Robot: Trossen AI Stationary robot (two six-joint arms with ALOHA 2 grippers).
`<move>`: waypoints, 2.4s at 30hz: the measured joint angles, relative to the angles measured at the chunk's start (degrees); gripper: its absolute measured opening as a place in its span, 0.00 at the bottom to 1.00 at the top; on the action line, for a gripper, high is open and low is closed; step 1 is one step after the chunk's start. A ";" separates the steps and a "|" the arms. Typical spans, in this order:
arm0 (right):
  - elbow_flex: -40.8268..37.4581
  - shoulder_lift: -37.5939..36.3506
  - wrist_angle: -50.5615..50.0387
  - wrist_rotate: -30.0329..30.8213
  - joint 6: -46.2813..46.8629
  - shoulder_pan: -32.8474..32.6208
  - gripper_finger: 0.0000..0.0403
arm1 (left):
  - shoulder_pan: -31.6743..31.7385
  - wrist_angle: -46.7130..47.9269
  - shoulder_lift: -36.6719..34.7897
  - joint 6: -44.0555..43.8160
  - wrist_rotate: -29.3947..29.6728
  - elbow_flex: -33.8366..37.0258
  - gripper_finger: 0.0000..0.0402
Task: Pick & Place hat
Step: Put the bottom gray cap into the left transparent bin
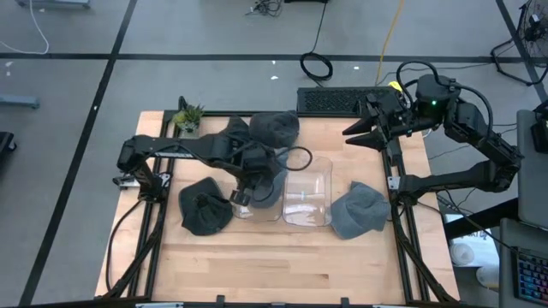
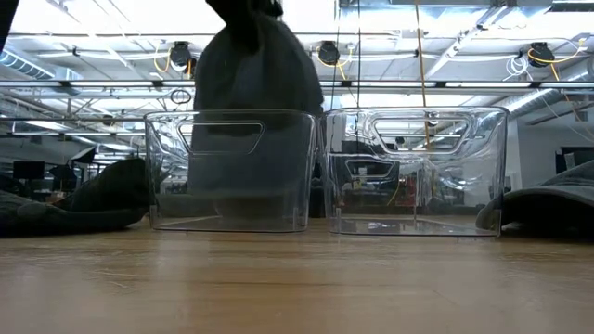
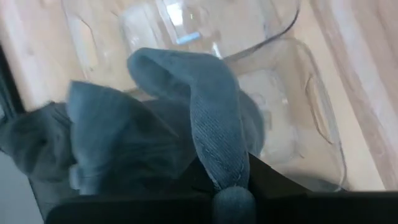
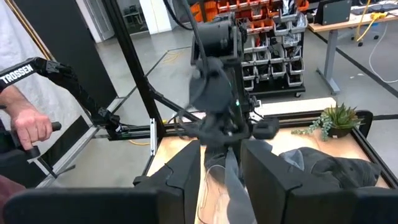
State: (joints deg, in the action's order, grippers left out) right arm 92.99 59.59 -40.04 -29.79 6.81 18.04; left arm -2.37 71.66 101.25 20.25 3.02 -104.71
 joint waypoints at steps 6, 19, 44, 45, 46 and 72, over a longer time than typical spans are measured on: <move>0.00 0.00 -0.01 -0.14 0.00 0.00 0.25 | 0.40 -4.58 -0.28 -1.39 0.05 4.72 0.08; 0.00 0.00 -0.01 -0.21 -0.02 0.00 0.25 | 4.23 -9.05 -0.45 -3.25 11.38 9.31 0.08; 0.00 0.00 -0.01 -0.25 -0.02 0.00 0.25 | 6.08 -4.52 -2.44 -13.71 12.02 0.99 0.51; 0.00 -0.02 0.01 -0.23 -0.02 0.00 0.25 | 5.87 -4.55 -2.68 -14.17 11.19 0.18 0.51; 0.00 -0.02 0.00 -0.24 -0.02 0.00 0.25 | 5.68 -4.86 -2.96 -14.43 9.70 -0.45 0.50; 0.00 0.08 2.09 -0.16 -0.01 -0.01 0.25 | 6.04 -10.97 -2.94 -13.26 0.98 12.48 0.01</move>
State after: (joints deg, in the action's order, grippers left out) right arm 92.99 59.67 -37.95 -29.94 6.80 18.04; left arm 3.67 60.69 98.30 6.99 4.00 -92.23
